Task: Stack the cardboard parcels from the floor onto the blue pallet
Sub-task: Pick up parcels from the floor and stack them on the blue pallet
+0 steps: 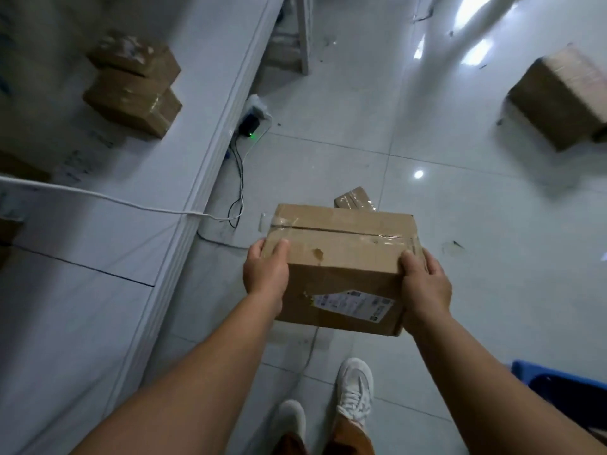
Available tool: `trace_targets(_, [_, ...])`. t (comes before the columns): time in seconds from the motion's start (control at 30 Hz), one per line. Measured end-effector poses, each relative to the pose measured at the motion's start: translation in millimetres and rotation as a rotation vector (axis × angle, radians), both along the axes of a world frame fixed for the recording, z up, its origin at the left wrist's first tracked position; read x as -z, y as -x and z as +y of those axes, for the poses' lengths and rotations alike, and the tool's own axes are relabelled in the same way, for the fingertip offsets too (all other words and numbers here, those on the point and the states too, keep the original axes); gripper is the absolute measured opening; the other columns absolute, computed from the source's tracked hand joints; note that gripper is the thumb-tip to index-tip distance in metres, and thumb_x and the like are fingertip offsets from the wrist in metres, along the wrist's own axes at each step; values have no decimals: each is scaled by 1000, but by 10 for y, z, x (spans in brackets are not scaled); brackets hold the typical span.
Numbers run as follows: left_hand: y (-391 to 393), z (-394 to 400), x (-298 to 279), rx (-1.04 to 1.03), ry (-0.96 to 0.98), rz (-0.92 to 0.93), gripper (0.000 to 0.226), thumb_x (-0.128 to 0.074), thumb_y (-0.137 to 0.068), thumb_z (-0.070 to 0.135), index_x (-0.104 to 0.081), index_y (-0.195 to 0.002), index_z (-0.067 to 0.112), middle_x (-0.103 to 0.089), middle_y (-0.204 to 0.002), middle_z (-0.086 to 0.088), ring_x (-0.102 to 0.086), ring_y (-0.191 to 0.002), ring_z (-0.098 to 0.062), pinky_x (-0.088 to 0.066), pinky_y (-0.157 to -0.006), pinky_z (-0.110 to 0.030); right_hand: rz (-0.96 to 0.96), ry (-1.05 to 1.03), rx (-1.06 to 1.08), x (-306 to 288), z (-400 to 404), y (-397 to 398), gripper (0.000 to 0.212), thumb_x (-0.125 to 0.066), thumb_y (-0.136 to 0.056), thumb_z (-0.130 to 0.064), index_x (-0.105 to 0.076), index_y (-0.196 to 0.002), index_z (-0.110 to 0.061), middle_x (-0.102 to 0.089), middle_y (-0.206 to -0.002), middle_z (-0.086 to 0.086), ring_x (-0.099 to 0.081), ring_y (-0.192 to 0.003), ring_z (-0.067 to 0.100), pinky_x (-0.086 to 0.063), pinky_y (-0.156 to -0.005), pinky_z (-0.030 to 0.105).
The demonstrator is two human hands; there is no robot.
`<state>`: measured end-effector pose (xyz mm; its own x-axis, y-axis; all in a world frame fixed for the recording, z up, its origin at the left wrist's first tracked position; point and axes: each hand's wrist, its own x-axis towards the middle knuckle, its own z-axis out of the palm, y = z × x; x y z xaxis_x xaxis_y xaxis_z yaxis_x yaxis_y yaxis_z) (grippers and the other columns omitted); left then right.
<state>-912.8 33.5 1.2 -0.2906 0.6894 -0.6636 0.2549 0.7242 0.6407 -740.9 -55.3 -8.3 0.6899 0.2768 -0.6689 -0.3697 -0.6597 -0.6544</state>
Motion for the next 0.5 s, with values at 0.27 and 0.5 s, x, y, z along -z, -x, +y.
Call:
trace_targets(0.27, [-343,-588,-687,173,-84,-59,50,-59,-87,35,-48,-135,25,-55,-126,-5,-55,-110,-29,-49,-96,-47,-63,-44,204,-777,-826,-117,46,-54,-87,-37,-50,-133,-35,-56,-113,1,-56,-100,23,-53,-87,47])
trace_targets(0.5, [-581,-1259,-1123,381,-101,-138,45,-55,-90,35,-47,-133,30,-54,-116,-2,-55,-104,-25,-51,-92,-47,-71,-130,458,-1294,-1748,-121,43,-55,-90,-32,-51,-133,-33,-56,-109,1,-55,-88,17,-46,-66,31])
